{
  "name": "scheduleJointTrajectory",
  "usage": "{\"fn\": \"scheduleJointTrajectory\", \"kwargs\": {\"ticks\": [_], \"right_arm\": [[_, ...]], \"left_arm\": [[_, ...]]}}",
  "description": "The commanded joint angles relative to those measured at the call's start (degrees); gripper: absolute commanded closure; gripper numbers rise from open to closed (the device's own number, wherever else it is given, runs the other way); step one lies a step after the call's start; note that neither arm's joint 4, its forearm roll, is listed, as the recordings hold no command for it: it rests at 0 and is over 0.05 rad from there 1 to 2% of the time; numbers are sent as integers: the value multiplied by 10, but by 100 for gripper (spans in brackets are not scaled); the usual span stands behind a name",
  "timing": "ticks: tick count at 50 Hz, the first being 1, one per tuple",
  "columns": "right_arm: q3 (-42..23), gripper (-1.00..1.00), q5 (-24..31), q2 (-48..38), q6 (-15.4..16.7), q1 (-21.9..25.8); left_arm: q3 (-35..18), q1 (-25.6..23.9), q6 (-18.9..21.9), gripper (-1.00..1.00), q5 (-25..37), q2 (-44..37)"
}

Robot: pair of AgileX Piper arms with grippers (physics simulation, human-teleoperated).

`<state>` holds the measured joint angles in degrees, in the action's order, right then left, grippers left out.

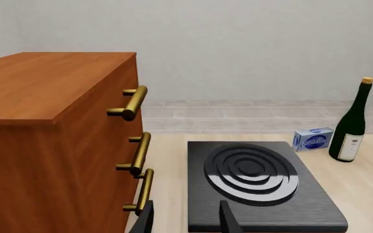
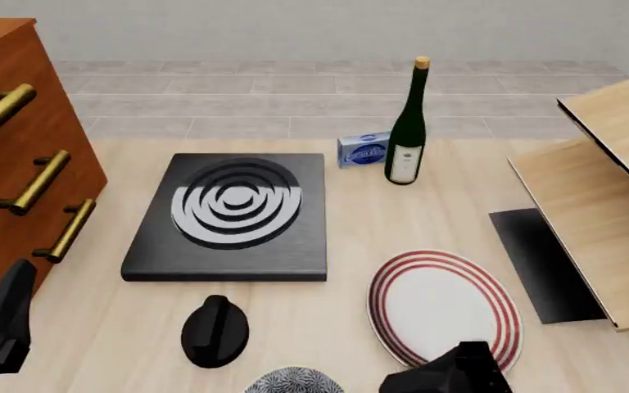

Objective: Put the bowl on the stove.

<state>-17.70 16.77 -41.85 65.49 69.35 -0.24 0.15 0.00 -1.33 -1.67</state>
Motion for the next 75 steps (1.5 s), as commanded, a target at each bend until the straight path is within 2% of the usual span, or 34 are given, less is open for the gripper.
{"fn": "scheduleJointTrajectory", "kwargs": {"ticks": [1, 19, 41, 43, 58, 75], "right_arm": [[9, -100, -45, -68, -15, 26], [26, -100, -101, -151, -50, 67], [39, -100, -188, -247, -78, 75], [31, -100, -186, -252, -92, 82], [39, -100, -237, -303, -100, 85], [36, -100, -272, -343, -124, 89]], "left_arm": [[0, 0, 0, -100, 0, 0], [0, 0, 0, -100, 0, 0], [0, 0, 0, -100, 0, 0], [0, 0, 0, -100, 0, 0], [0, 0, 0, -100, 0, 0], [0, 0, 0, -100, 0, 0]]}}
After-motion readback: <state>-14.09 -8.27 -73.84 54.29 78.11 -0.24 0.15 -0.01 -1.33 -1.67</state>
